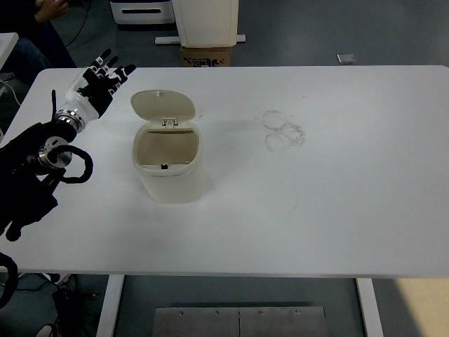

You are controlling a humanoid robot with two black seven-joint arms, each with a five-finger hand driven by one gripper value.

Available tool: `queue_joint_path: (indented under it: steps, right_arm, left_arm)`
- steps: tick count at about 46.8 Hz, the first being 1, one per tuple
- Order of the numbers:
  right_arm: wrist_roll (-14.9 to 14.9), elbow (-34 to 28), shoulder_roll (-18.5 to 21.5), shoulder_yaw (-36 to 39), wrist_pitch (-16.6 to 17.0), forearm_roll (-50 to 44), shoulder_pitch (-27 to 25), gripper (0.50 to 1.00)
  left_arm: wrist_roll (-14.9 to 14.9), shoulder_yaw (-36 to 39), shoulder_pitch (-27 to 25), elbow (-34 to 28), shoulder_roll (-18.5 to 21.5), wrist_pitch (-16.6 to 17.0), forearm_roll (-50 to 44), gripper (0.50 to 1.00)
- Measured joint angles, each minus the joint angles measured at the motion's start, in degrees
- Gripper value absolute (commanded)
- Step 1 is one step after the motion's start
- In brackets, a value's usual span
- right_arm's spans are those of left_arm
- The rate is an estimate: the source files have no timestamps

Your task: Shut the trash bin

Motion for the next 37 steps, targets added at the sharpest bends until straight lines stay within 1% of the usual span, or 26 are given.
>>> queue_joint_path:
  steps: [22, 37]
  right_arm:
    - [0.00, 0.00, 0.00, -0.01, -0.03, 0.00, -0.02, 0.991]
    - [0.00, 0.00, 0.00, 0.00, -0.02, 0.00, 0.01, 0.991]
  left_arm:
    - [-0.01, 0.00, -0.04, 0.02, 0.08, 0.12, -0.68, 1.000]
    - [0.18, -0.07, -1.27, -0.09, 0.06, 0.20, -0.71, 1.000]
